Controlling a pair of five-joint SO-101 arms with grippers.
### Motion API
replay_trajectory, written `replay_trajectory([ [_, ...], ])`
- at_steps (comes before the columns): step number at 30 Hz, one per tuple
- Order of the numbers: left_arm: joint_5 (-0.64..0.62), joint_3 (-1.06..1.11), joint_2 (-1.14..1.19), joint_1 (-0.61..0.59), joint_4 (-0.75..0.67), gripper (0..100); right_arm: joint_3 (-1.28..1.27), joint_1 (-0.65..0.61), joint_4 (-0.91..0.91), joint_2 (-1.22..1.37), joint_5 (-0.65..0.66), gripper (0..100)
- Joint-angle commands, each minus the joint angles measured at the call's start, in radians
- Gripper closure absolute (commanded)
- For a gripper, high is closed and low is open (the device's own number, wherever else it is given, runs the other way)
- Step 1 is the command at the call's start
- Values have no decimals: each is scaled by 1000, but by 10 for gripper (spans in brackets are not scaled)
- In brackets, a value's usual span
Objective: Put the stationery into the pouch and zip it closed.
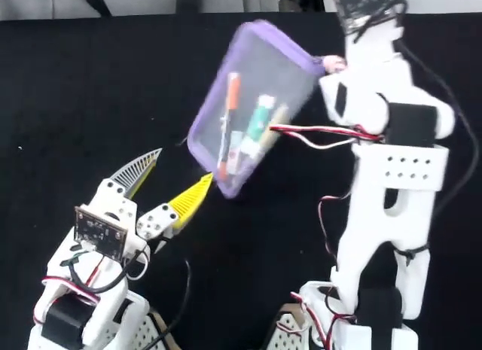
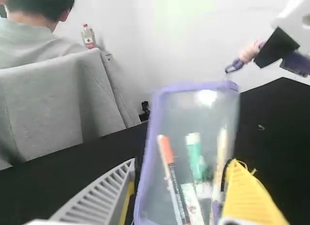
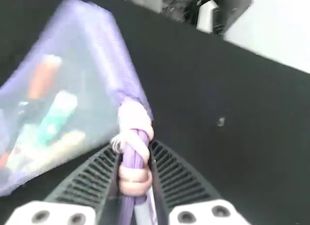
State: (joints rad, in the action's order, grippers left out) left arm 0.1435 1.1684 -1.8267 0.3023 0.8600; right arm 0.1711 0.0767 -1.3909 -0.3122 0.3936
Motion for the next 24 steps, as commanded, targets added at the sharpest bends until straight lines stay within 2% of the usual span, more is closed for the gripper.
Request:
replay_trajectory([
  [1, -5, -24, 3, -22, 5, 708, -93, -63, 6, -2, 0, 984],
  [5, -17, 51, 3, -22, 5, 709, -236, -89, 31, -2, 0, 983],
  [11, -49, 199, 5, -24, 0, 709, -526, -91, 207, -2, -5, 969],
  [17, -51, 312, 5, -64, -5, 709, -728, -86, 308, -4, 0, 774],
  [24, -52, 315, 3, -125, -6, 709, -676, -91, 324, -24, -9, 643],
])
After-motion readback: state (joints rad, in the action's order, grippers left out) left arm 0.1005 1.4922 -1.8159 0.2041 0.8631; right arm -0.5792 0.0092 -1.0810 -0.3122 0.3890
